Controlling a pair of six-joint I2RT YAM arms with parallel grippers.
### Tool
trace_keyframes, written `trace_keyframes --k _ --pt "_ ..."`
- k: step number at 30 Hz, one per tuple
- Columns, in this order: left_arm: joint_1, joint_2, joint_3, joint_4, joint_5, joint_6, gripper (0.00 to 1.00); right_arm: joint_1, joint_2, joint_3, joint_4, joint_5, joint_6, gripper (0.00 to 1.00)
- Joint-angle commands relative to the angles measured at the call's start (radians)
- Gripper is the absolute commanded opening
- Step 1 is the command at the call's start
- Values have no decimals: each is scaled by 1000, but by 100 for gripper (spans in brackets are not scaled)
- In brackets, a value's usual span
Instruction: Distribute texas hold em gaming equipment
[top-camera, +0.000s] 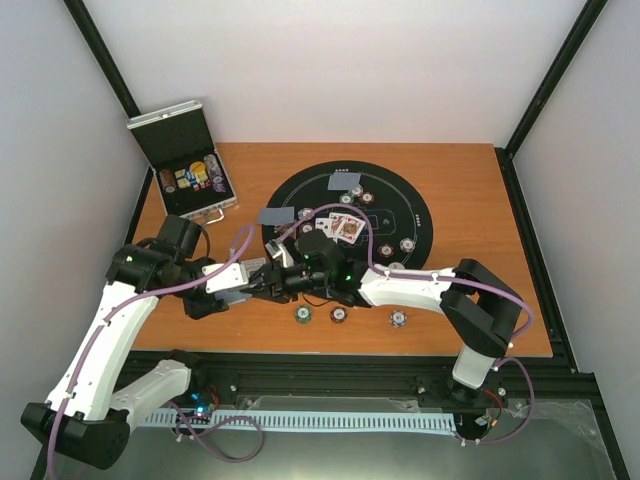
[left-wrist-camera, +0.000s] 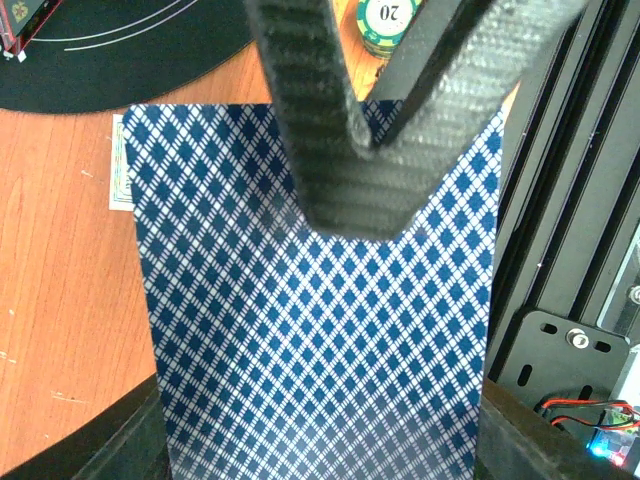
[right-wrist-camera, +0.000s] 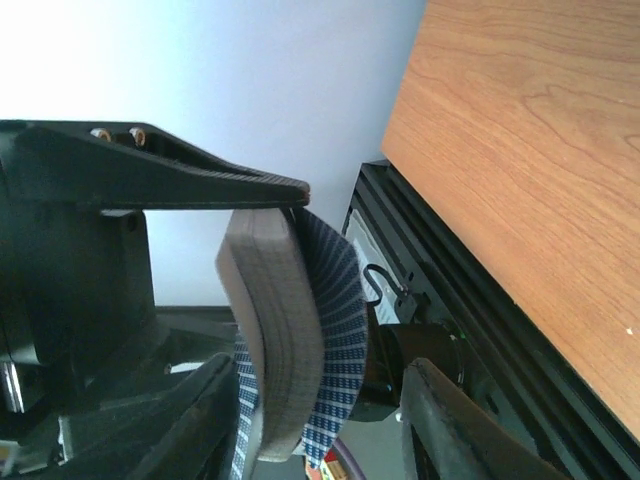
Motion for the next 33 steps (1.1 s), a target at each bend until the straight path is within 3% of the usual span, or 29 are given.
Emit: trace_keyframes --k 1,5,9,18,33 --pt "2 -19 5 -9 -1 11 1 -20 -44 -18 -8 14 -9 43" --pt "2 -16 5 -9 4 10 1 -25 -18 7 -15 0 -14 57" --pt "1 -15 7 -9 3 9 1 -17 34 36 48 -33 15 60" --pt "2 -16 2 -7 -3 10 1 -9 136 136 19 -62 17 56" --pt "2 -21 -1 -3 -7 12 1 -70 60 -8 28 -56 18 46"
